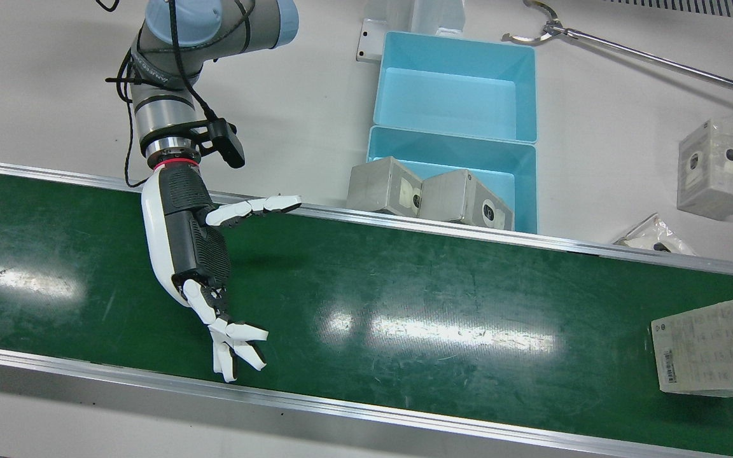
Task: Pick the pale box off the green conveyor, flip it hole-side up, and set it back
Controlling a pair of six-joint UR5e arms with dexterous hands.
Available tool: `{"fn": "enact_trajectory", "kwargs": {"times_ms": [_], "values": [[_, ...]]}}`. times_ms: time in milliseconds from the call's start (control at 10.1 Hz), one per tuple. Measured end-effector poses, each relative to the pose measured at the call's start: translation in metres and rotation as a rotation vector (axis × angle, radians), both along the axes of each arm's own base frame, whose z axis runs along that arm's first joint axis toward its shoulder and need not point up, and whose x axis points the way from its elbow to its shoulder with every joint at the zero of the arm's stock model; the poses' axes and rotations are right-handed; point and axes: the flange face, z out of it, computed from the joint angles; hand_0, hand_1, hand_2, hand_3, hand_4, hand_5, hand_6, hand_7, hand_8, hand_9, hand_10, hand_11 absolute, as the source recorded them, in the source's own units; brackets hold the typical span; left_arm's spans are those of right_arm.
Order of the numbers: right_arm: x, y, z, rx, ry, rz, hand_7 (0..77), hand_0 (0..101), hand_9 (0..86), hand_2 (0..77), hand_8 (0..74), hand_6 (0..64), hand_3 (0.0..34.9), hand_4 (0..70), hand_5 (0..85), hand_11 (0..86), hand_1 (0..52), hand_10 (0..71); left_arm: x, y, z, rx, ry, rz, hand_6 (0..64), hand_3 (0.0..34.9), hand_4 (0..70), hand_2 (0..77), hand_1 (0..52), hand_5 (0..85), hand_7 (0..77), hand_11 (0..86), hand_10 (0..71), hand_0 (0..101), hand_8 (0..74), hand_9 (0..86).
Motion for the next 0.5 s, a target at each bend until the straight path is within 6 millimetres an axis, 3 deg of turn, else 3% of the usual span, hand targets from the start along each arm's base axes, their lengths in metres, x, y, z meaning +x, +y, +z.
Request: {"fn": "enact_trajectory", "kwargs": {"times_ms": [497], "values": [[0.0006, -0.0021, 0.0049, -0.009, 0.003, 0.000, 7.1, 48, 5.4, 9.8, 3.3, 7.1, 0.0, 13.1, 25.6, 0.5, 13.6, 0.0, 0.0000, 0.0000, 0.0000, 0.000, 0.000, 0.000, 0.5, 0.0, 0.0, 1.1, 0.0, 1.1, 0.0, 0.5, 0.5, 0, 0.5, 0.5]]}}
